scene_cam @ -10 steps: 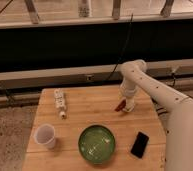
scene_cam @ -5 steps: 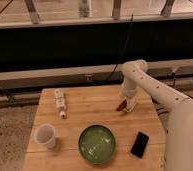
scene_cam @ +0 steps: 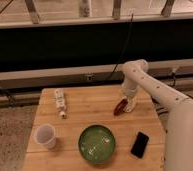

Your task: Place the pepper on the white sponge

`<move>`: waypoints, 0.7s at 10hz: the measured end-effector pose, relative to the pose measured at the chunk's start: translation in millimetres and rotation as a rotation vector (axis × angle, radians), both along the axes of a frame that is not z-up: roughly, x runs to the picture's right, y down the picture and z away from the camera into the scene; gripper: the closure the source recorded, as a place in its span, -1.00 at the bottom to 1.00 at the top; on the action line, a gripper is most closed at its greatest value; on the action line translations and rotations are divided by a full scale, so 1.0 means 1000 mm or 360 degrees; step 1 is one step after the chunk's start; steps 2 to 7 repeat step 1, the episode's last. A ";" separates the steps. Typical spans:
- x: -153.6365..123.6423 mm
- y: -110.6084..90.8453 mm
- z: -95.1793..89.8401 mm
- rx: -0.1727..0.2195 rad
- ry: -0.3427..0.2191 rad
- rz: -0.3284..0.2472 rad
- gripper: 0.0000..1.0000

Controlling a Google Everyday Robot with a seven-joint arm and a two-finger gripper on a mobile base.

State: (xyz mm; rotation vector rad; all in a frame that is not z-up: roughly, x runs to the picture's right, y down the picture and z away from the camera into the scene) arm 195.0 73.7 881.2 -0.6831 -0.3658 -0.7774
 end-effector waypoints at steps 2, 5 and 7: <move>0.001 0.000 0.000 0.0001 0.0000 0.0001 -0.60; 0.001 0.000 0.000 0.0001 0.0000 0.0001 -0.60; 0.001 0.000 0.000 0.0001 0.0000 0.0001 -0.60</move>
